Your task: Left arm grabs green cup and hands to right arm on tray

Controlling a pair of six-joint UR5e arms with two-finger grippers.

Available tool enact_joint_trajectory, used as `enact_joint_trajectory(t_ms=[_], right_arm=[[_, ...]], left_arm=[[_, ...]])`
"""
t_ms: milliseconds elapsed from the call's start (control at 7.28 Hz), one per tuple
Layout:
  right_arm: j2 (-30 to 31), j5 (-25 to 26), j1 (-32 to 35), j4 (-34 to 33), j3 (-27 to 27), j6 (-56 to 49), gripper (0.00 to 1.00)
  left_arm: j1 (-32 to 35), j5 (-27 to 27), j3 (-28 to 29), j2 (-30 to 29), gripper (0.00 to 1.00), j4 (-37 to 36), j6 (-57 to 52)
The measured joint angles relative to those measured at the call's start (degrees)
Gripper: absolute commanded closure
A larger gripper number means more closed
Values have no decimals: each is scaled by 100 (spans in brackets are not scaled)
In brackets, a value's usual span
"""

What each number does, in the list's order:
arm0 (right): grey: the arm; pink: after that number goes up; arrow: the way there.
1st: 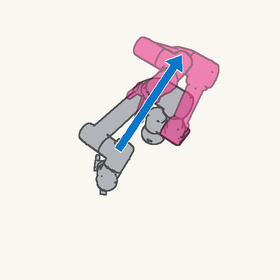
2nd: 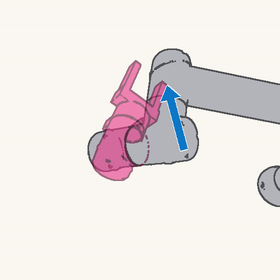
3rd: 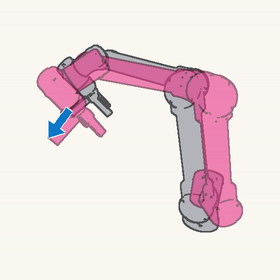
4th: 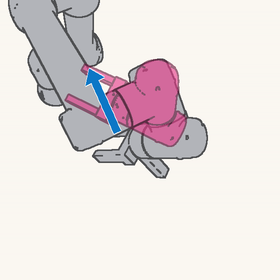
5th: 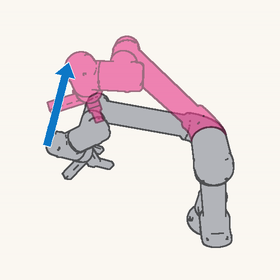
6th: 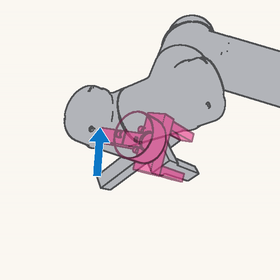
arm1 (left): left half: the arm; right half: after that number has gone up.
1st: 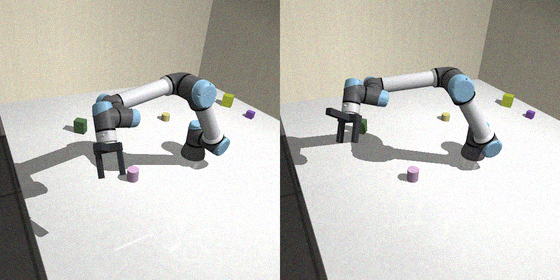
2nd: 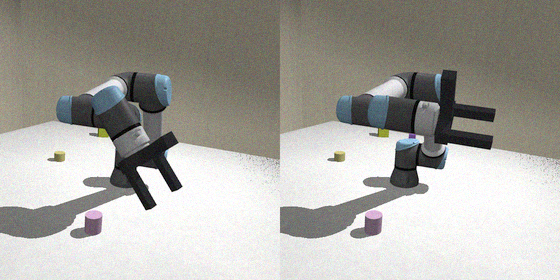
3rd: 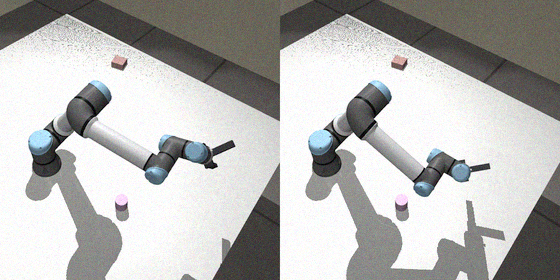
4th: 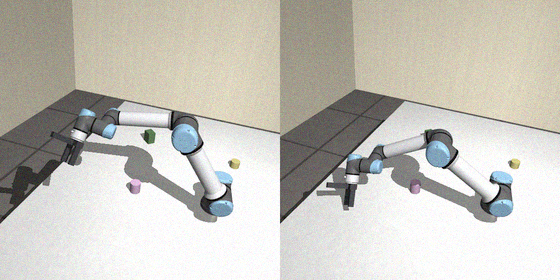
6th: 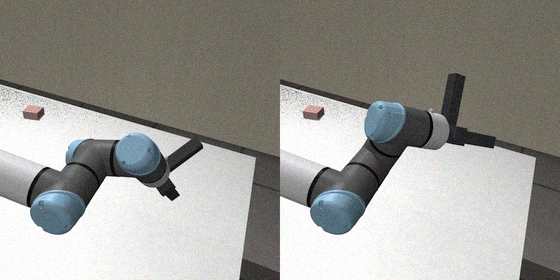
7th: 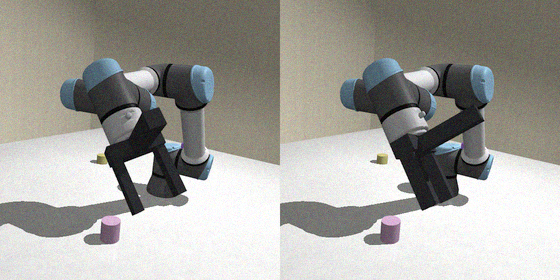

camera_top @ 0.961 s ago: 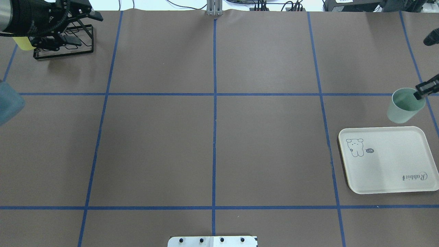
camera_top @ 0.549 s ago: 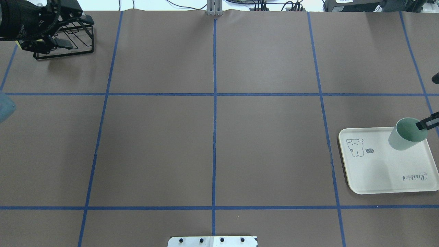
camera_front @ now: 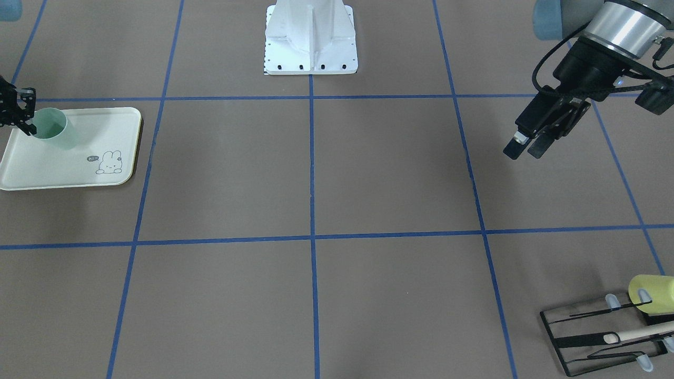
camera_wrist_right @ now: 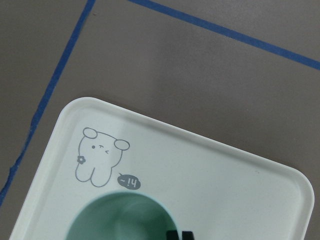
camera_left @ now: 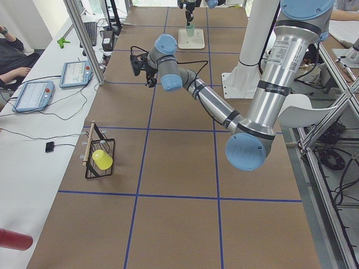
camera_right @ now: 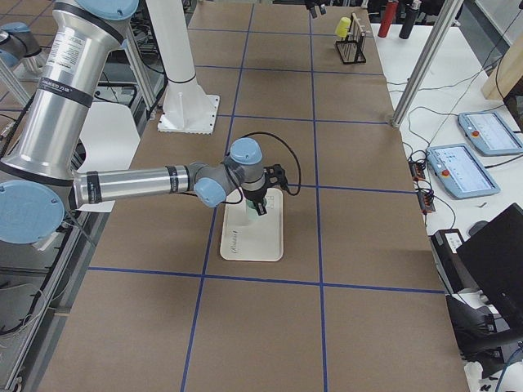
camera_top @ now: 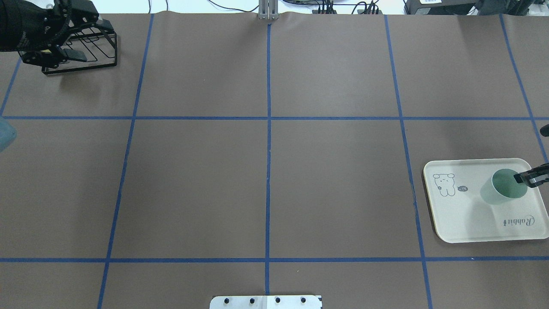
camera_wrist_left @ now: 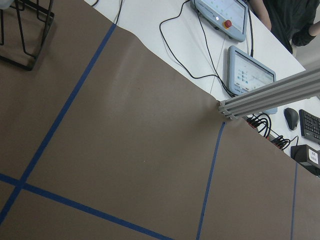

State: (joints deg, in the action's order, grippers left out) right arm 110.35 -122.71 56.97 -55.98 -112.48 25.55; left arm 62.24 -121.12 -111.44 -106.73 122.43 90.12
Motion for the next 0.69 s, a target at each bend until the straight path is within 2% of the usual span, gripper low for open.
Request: enact_joint_trajectory(t_ms=[412,549,687], right_arm=[[48,118,-162,125,153,-5,100],[47,173,-228,129,175,-8,90],[41,203,-266,130,194,-16,24]], left_arm=[[283,20,-29,642,0,-6,-1522],[336,29,-26,822,0,-8,-1953],[368,33,-30,936,0,-7,-2158]])
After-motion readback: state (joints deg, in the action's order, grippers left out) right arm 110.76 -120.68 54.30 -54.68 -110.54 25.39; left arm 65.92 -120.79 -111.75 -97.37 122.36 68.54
